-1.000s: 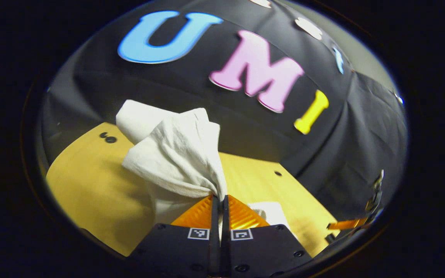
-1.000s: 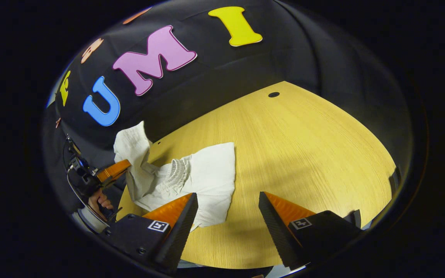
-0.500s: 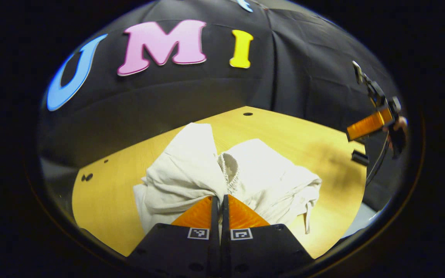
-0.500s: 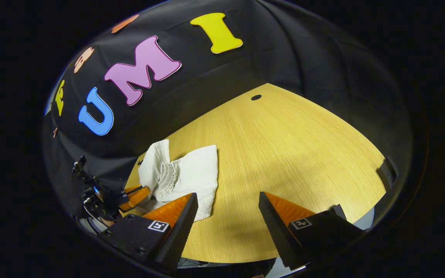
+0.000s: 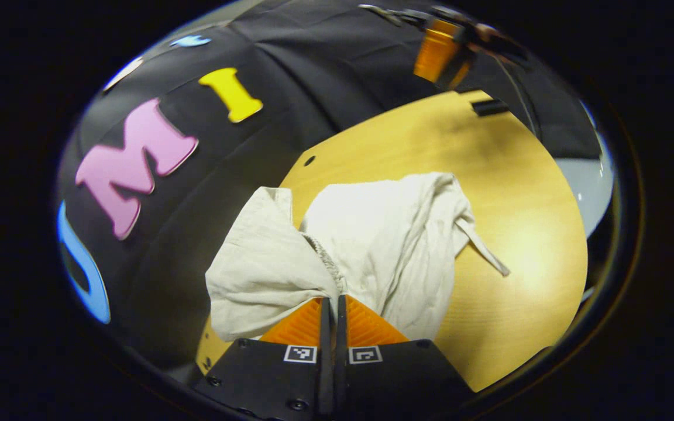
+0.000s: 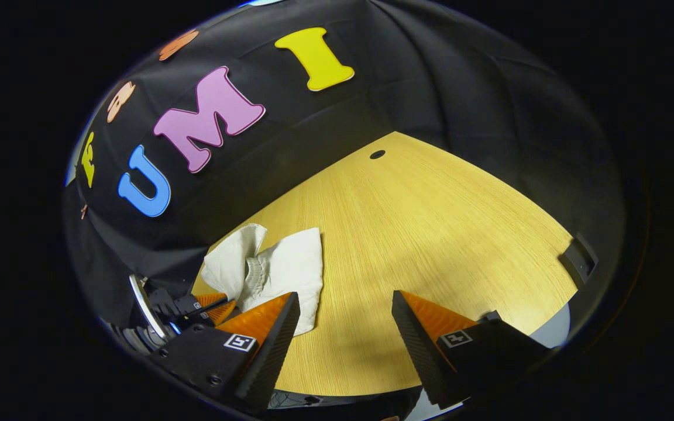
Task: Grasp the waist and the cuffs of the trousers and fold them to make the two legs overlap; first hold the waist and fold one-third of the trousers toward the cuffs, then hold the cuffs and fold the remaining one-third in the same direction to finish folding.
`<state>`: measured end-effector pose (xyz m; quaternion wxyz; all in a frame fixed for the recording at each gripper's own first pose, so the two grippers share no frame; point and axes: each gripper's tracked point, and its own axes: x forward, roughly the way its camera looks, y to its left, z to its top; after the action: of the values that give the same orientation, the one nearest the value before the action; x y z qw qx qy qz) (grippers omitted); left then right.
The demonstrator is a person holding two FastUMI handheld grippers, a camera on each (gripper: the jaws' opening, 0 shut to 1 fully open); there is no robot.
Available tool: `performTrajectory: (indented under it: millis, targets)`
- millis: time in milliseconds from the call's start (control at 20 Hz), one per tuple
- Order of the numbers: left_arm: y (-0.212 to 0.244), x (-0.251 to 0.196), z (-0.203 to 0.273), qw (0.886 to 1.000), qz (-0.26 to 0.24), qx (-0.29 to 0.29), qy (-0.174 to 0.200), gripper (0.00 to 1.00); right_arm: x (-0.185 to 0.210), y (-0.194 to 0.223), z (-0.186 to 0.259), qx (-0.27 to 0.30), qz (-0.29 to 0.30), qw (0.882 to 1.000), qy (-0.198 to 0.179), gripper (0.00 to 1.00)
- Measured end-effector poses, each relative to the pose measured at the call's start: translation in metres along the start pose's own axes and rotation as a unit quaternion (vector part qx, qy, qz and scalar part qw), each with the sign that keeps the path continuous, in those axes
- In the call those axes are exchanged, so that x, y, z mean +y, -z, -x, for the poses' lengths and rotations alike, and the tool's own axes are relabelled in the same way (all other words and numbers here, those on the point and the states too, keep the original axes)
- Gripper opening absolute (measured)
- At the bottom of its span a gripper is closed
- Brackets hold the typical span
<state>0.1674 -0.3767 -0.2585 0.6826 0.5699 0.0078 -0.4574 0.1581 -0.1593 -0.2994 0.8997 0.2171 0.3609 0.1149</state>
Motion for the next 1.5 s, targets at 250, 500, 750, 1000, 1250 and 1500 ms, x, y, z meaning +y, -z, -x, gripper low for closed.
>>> performTrajectory:
  millis: [250, 500, 750, 1000, 1250, 1500]
  targets:
    - [0.004, -0.013, -0.003, 0.984, -0.177, 0.015, 0.003, 0.05, -0.007, -0.01, 0.005, -0.011, -0.012, 1.0, 0.004, 0.97]
    - [0.005, -0.015, -0.006, 0.964, -0.266, 0.025, 0.001, 0.06, 0.001, -0.018, 0.007, -0.02, -0.018, 1.0, 0.0, 0.97]
    - [0.004, -0.011, -0.003, 0.964, -0.263, 0.025, 0.006, 0.39, 0.01, -0.024, 0.013, -0.03, -0.025, 0.999, 0.0, 0.97]
    - [-0.003, 0.002, 0.014, 0.97, -0.244, 0.012, -0.014, 0.96, 0.025, -0.026, 0.02, -0.035, -0.012, 0.999, 0.005, 0.97]
    - [-0.007, 0.036, 0.05, 0.986, -0.157, 0.016, -0.051, 0.97, 0.057, -0.022, 0.028, -0.034, -0.008, 0.999, -0.006, 0.97]
    - [-0.006, 0.084, 0.1, 0.994, -0.022, 0.021, -0.105, 0.97, 0.086, -0.02, 0.031, -0.024, 0.015, 0.999, -0.018, 0.97]
